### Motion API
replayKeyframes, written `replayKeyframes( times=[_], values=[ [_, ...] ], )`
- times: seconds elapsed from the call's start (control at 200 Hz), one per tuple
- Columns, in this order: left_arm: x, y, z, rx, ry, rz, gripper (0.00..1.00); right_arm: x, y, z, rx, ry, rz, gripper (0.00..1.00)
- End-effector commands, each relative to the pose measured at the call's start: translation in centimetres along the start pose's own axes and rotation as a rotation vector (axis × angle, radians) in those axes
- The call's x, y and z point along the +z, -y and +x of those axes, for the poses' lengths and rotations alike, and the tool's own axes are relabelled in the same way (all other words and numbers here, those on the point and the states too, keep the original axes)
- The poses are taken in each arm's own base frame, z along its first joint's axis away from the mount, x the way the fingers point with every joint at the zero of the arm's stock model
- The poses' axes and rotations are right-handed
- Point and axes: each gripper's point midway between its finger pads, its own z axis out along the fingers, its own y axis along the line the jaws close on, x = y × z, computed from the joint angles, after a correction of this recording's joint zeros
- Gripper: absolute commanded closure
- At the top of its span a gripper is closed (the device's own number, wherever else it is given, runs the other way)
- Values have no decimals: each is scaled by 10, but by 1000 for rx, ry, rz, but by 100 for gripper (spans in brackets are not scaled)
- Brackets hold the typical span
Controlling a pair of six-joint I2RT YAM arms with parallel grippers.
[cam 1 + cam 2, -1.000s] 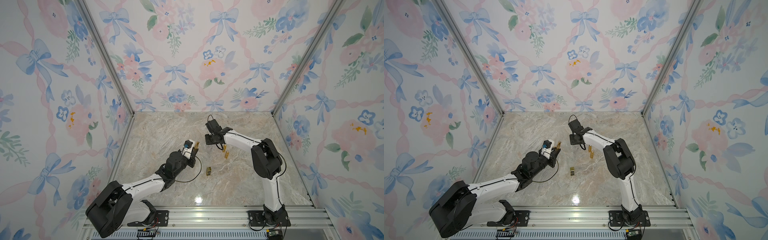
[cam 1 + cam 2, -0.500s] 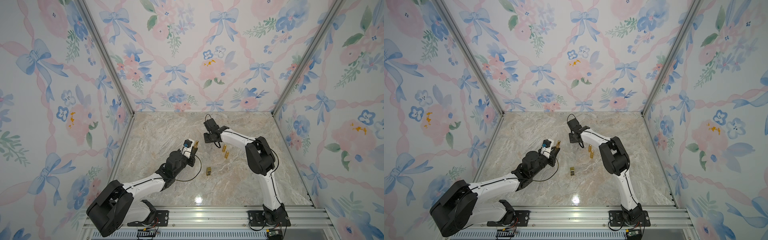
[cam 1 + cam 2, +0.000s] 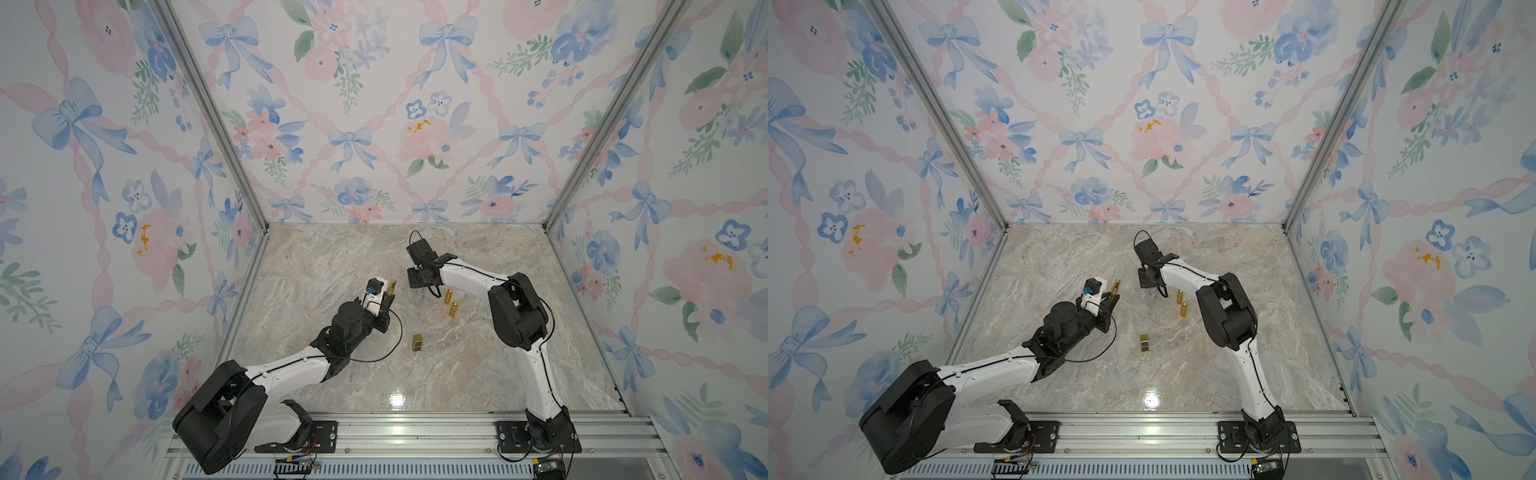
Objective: Open the lipstick cap
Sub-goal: Place the cover at the center of the board, then place the lipstick at the center of the board.
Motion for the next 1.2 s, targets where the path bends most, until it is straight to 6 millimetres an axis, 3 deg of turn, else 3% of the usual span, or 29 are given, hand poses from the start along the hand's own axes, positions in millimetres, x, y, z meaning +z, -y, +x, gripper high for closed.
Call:
replayKeyframes(
  times=[0.0, 0.19, 0.495, 0.75, 0.94, 1.025, 1.05, 1.195],
  values=[
    [0, -3, -8, -20, 33, -7, 100, 4, -1, 9, -29, -24, 22, 71],
    [-2, -3, -11, -19, 43, -7, 100, -15, -3, -7, -25, 12, 9, 63],
    [-3, 1, -9, -9, 37, 16, 100, -82, 1, -28, 24, 64, -36, 51],
    [0, 14, -4, 13, 21, 91, 100, -151, -1, -7, 72, 20, -210, 44],
    [5, 20, -8, 15, 22, 122, 100, -205, -24, 15, 84, -45, -435, 40],
    [8, 23, -10, 19, 23, 140, 100, -218, -31, 24, 101, -69, -505, 39],
    [9, 24, -10, 20, 22, 143, 100, -231, -33, 23, 106, -53, -535, 39],
    [10, 29, -15, 17, 31, 173, 100, -252, -57, 34, 107, -74, -647, 38]
  ],
)
